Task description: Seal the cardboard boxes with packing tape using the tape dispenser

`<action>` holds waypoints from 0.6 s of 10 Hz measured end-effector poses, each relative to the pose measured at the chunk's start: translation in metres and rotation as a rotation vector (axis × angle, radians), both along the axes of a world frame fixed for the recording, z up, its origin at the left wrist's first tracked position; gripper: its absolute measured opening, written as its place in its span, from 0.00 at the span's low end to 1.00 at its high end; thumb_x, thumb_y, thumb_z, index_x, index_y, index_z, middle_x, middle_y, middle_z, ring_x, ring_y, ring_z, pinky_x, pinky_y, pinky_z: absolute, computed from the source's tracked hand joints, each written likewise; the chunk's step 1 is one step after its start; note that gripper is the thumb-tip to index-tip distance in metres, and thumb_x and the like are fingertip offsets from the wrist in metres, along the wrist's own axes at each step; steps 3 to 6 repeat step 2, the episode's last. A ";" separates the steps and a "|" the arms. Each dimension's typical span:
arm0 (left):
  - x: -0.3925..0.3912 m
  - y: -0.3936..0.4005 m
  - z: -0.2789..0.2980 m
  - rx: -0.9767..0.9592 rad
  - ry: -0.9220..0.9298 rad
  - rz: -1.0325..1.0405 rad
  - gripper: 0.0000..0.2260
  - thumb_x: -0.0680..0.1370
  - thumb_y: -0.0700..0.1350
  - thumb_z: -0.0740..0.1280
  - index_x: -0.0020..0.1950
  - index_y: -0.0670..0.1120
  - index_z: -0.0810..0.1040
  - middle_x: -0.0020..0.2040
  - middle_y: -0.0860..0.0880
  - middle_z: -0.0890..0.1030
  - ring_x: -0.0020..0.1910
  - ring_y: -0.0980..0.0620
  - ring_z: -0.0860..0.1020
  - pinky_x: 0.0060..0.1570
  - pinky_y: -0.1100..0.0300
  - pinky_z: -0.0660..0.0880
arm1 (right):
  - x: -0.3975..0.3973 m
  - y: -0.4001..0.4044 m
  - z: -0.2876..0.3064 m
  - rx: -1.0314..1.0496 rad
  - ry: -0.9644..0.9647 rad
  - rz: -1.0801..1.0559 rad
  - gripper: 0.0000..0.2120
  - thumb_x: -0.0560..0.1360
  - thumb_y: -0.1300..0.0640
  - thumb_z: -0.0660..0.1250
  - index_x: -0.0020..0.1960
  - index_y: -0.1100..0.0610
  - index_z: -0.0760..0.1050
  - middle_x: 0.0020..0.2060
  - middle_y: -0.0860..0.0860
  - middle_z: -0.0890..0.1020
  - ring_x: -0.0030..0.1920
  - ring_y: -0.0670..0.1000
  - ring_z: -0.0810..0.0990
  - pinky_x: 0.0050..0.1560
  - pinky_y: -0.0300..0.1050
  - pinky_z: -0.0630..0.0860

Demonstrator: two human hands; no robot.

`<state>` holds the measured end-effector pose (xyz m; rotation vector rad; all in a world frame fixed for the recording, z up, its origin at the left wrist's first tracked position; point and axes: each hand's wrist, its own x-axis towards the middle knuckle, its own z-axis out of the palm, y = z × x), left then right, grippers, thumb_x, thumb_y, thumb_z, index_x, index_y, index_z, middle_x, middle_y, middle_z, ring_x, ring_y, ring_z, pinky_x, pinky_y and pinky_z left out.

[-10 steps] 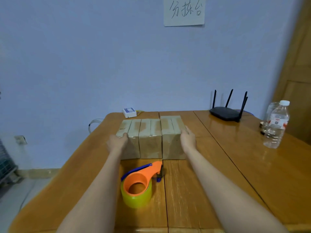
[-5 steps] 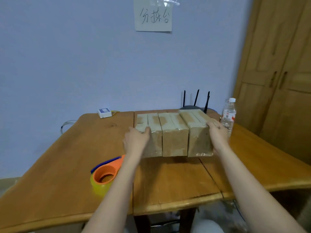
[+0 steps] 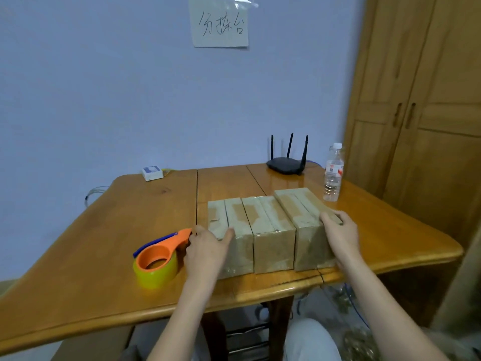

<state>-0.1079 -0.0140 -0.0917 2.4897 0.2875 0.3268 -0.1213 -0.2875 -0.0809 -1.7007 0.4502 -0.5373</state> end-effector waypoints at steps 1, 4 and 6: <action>0.007 0.010 0.014 0.048 0.163 -0.094 0.50 0.72 0.77 0.54 0.77 0.37 0.58 0.62 0.39 0.78 0.56 0.42 0.79 0.50 0.51 0.79 | 0.004 -0.008 0.019 -0.323 0.189 -0.016 0.23 0.76 0.45 0.68 0.68 0.53 0.74 0.59 0.54 0.79 0.58 0.57 0.77 0.53 0.52 0.76; 0.007 0.015 0.058 0.132 0.250 -0.130 0.41 0.76 0.73 0.50 0.76 0.42 0.65 0.71 0.36 0.71 0.69 0.37 0.71 0.67 0.42 0.70 | 0.016 0.003 0.052 -0.742 0.157 -0.066 0.24 0.79 0.47 0.64 0.72 0.55 0.71 0.63 0.55 0.79 0.65 0.59 0.76 0.70 0.60 0.69; 0.007 0.015 0.058 0.132 0.250 -0.130 0.41 0.76 0.73 0.50 0.76 0.42 0.65 0.71 0.36 0.71 0.69 0.37 0.71 0.67 0.42 0.70 | 0.016 0.003 0.052 -0.742 0.157 -0.066 0.24 0.79 0.47 0.64 0.72 0.55 0.71 0.63 0.55 0.79 0.65 0.59 0.76 0.70 0.60 0.69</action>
